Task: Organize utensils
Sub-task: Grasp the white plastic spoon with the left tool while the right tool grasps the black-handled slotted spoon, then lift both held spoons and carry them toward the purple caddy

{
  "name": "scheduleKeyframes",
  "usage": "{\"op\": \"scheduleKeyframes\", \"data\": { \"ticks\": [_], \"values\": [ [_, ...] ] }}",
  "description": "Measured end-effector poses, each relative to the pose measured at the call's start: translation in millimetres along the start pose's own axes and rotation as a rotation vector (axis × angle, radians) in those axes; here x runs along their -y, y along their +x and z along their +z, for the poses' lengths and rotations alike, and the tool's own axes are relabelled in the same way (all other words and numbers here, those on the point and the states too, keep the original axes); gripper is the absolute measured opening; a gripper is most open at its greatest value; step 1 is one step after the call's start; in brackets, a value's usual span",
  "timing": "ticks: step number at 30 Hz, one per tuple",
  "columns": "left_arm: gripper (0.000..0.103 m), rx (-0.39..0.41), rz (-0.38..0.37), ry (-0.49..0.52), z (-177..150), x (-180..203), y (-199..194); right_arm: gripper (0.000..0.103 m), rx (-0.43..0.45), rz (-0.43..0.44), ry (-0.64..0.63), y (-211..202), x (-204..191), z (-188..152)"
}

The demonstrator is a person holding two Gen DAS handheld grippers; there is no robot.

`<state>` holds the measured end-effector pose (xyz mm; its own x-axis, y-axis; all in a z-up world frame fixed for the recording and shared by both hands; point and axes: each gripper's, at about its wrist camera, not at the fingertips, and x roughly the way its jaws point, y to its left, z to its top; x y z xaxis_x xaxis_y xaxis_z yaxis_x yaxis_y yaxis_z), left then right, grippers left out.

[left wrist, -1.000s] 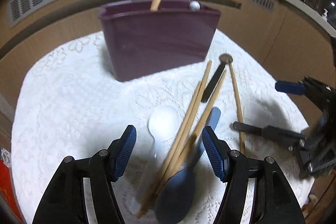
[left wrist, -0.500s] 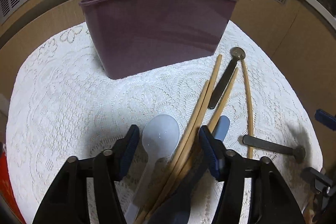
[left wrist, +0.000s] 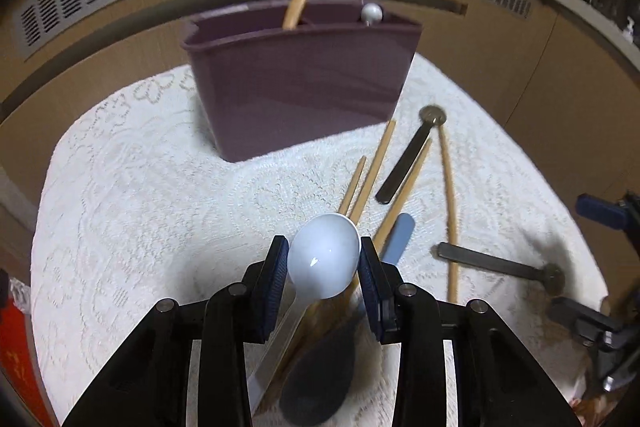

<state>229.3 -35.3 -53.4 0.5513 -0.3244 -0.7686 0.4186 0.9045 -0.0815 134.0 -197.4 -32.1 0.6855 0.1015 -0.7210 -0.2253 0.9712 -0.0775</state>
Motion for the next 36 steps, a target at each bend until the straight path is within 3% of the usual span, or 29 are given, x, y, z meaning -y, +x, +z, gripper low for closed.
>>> {"op": "scheduleKeyframes", "data": {
  "ticks": [6, 11, 13, 15, 19, 25, 29, 36],
  "values": [
    [0.036, 0.062, 0.009, -0.001, -10, -6, -27, 0.091, -0.039, 0.053, -0.042, 8, -1, -5],
    [0.036, 0.102, -0.013, -0.082, -14, -22, -39, 0.088, -0.078, 0.094, -0.062, 20, -2, 2],
    [0.036, 0.118, -0.025, -0.128, -15, -30, -45, 0.057, -0.102, 0.118, -0.087, 27, -6, 9],
    [0.036, 0.134, -0.038, -0.168, -17, -39, -52, 0.046, -0.132, 0.137, -0.111, 35, -11, 15],
    [0.036, 0.163, -0.050, -0.204, -21, -49, -67, 0.031, -0.171, 0.139, -0.159, 54, -18, 21],
    [0.036, 0.165, -0.059, -0.219, -29, -53, -74, 0.017, -0.246, 0.141, -0.166, 81, -22, 22],
    [0.036, 0.165, -0.063, -0.227, -34, -50, -81, 0.012, -0.233, 0.122, -0.170, 73, -23, 17],
    [0.036, 0.199, -0.055, -0.207, -40, -29, -106, 0.012, -0.084, 0.133, -0.115, 18, -10, 19]
  ]
}}
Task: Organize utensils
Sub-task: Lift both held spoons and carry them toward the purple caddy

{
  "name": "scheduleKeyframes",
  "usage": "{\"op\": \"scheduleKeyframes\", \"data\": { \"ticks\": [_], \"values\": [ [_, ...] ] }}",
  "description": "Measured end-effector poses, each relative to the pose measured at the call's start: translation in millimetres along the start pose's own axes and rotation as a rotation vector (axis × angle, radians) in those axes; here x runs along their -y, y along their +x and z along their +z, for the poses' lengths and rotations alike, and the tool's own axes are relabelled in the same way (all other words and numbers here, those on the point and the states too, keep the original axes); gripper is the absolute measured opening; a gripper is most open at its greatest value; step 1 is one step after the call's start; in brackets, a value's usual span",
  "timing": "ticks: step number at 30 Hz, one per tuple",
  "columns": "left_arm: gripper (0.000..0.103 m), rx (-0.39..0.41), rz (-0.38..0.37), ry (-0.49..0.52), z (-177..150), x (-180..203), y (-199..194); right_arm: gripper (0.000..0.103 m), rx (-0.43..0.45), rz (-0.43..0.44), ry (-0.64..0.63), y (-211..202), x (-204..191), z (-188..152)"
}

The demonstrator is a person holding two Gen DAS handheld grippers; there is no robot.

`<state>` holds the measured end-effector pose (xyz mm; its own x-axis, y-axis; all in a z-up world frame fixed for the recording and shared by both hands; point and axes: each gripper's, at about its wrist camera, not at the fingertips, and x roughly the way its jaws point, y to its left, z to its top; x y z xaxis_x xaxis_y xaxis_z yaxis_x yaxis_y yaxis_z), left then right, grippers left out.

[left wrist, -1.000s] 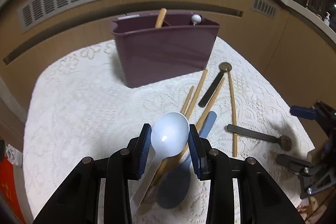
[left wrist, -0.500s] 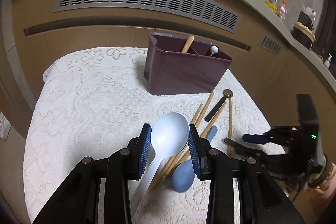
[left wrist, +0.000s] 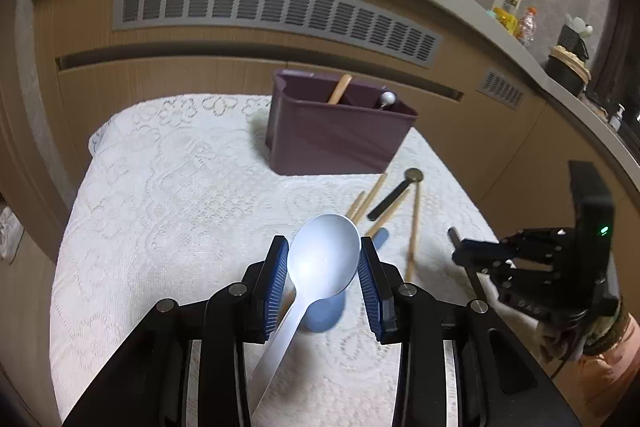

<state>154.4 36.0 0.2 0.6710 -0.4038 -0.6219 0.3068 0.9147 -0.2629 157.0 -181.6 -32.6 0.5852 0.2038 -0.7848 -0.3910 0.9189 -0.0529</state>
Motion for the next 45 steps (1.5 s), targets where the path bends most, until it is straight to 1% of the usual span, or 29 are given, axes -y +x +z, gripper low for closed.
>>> {"op": "scheduleKeyframes", "data": {
  "ticks": [2, 8, 11, 13, 17, 24, 28, 30, 32, 34, 36, 38, 39, 40, 42, 43, 45],
  "values": [
    [0.036, 0.013, 0.003, 0.013, -1, 9, -8, 0.012, 0.042, 0.009, 0.006, -19, 1, -1],
    [0.036, 0.046, 0.008, 0.047, 1, 30, -29, 0.011, 0.142, 0.017, 0.037, -58, 5, 3],
    [0.036, 0.070, 0.011, 0.063, 5, 38, -40, 0.010, 0.187, 0.024, 0.055, -72, 8, 8],
    [0.036, 0.088, 0.009, 0.077, 9, 45, -46, 0.007, 0.226, 0.025, 0.061, -85, 9, 12],
    [0.036, 0.123, 0.008, 0.108, 19, 59, -56, 0.007, 0.301, 0.014, 0.065, -110, 11, 23],
    [0.036, 0.216, 0.019, 0.141, 56, 74, -74, 0.006, 0.401, -0.021, 0.057, -142, 9, 51],
    [0.036, 0.273, 0.023, 0.169, 80, 83, -80, 0.006, 0.440, -0.039, 0.045, -155, 10, 64],
    [0.036, 0.286, 0.019, 0.173, 87, 82, -80, 0.006, 0.450, -0.044, 0.040, -157, 11, 69],
    [0.036, 0.288, 0.009, 0.165, 90, 81, -79, 0.006, 0.421, -0.017, 0.009, -152, 11, 71],
    [0.036, 0.276, 0.011, 0.153, 88, 76, -74, 0.007, 0.360, 0.027, -0.010, -135, 11, 69],
    [0.036, 0.254, 0.017, 0.141, 81, 70, -66, 0.009, 0.289, 0.089, -0.049, -111, 6, 62],
    [0.036, 0.222, 0.037, 0.123, 70, 61, -54, 0.019, 0.224, 0.109, -0.059, -81, -1, 54],
    [0.036, 0.205, 0.047, 0.114, 65, 56, -47, 0.026, 0.187, 0.124, -0.059, -63, -3, 51],
    [0.036, 0.177, 0.056, 0.098, 59, 47, -38, 0.027, 0.158, 0.135, -0.056, -48, -6, 49],
    [0.036, 0.137, 0.057, 0.067, 48, 34, -26, 0.027, 0.094, 0.147, -0.059, -15, -9, 48],
    [0.036, 0.117, 0.059, 0.048, 43, 27, -20, 0.027, 0.059, 0.136, -0.061, 5, -10, 48],
    [0.036, 0.088, 0.063, 0.016, 34, 13, -11, 0.027, 0.023, 0.096, -0.074, 31, -12, 48]
  ]
}}
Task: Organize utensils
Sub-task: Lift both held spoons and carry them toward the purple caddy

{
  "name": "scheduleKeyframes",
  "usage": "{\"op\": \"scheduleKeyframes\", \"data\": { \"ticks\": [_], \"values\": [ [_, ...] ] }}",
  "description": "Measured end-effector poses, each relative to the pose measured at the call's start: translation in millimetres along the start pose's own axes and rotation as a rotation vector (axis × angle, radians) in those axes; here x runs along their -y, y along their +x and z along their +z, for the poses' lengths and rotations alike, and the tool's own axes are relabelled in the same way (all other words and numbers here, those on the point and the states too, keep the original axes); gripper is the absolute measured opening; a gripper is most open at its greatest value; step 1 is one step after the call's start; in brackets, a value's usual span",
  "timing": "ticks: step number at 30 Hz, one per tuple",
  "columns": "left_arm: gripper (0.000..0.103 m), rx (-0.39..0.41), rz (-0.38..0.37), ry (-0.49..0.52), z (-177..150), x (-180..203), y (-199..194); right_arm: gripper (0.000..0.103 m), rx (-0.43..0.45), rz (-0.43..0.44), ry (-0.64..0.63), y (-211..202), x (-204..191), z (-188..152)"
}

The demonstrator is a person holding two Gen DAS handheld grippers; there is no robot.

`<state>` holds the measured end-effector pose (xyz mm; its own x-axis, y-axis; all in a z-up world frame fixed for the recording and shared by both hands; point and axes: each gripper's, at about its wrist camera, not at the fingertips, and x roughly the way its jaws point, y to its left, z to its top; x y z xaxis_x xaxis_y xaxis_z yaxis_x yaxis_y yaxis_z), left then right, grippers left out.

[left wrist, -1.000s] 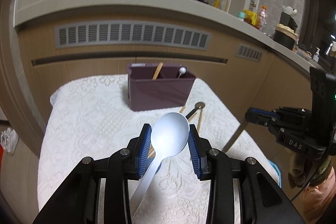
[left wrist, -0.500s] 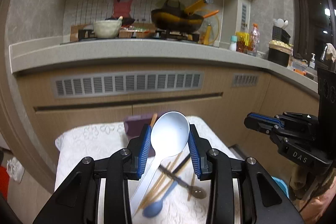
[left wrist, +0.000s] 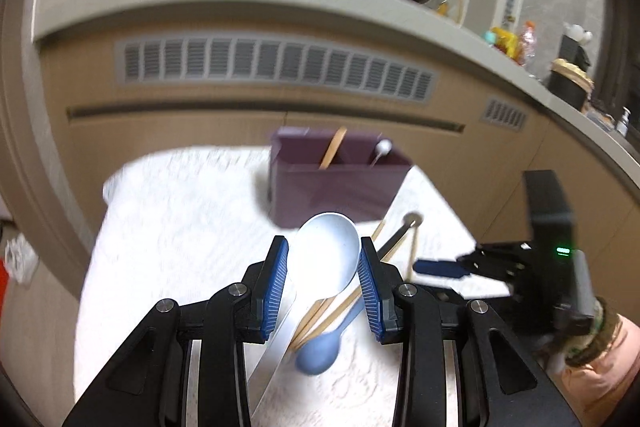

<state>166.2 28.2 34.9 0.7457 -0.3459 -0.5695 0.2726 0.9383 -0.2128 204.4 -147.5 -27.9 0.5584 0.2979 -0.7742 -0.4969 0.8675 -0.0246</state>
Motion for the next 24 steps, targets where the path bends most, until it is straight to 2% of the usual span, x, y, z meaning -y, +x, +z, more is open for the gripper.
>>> {"op": "scheduleKeyframes", "data": {
  "ticks": [2, 8, 12, 13, 15, 19, 24],
  "values": [
    [0.036, -0.014, 0.005, -0.016, -6, -8, 5, 0.027, -0.032, -0.047, -0.019, 27, 1, 2],
    [0.036, -0.033, 0.025, -0.019, -21, -17, 17, 0.027, -0.084, -0.087, -0.040, 71, 4, 14],
    [0.036, -0.040, 0.024, -0.014, -24, -18, 23, 0.026, -0.117, -0.064, -0.016, 86, 10, 22],
    [0.036, -0.044, 0.020, -0.016, -24, -19, 23, 0.018, -0.130, -0.045, 0.000, 87, 12, 23],
    [0.036, -0.047, 0.017, -0.015, -25, -18, 24, 0.011, -0.152, -0.009, 0.016, 86, 13, 22],
    [0.036, -0.051, 0.011, -0.012, -26, -15, 24, 0.011, -0.145, -0.040, 0.012, 71, 11, 11],
    [0.036, -0.059, 0.004, -0.010, -25, -11, 24, 0.011, -0.029, -0.052, 0.052, 20, 13, 5]
  ]
}}
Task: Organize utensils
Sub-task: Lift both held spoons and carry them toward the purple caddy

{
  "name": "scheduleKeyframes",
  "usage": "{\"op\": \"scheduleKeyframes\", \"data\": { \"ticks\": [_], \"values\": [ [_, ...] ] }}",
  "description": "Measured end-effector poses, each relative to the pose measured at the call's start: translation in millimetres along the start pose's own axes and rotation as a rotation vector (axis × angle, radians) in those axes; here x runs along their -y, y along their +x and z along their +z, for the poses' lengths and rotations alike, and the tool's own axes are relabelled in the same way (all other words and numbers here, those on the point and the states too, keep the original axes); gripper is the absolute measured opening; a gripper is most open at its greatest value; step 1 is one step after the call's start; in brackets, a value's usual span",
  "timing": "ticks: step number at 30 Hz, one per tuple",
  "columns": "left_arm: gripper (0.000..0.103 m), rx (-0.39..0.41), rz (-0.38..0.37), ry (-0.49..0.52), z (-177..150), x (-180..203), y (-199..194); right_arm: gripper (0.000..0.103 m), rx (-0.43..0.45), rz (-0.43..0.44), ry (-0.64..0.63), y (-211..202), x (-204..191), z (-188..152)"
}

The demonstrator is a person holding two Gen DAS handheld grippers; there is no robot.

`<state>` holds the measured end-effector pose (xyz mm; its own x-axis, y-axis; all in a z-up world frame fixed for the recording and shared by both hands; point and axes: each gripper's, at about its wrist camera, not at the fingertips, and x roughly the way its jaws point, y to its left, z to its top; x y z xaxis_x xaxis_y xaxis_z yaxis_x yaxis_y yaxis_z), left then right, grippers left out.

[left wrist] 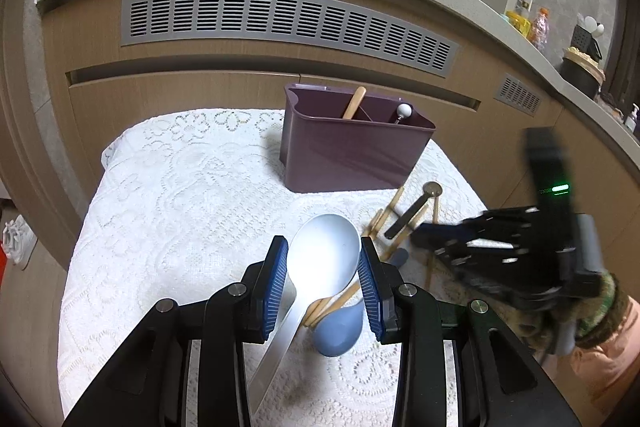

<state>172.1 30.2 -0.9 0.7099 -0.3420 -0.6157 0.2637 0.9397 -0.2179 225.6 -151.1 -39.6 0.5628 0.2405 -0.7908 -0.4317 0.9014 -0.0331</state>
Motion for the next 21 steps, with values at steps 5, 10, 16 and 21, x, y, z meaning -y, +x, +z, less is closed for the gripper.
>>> {"op": "scheduleKeyframes", "data": {
  "ticks": [5, 10, 16, 21],
  "values": [
    [0.036, -0.001, -0.021, 0.000, 2, 9, -2, 0.011, 0.129, -0.027, 0.018, -54, 0, -2],
    [0.036, 0.010, -0.029, 0.007, 4, 20, -10, 0.011, 0.210, -0.041, 0.022, -93, -1, -6],
    [0.036, 0.035, -0.031, 0.010, 11, 30, -19, 0.011, 0.285, -0.040, 0.039, -122, 3, -7],
    [0.036, 0.066, -0.029, 0.023, 21, 34, -27, 0.011, 0.334, -0.046, 0.045, -137, 4, -3]
  ]
}}
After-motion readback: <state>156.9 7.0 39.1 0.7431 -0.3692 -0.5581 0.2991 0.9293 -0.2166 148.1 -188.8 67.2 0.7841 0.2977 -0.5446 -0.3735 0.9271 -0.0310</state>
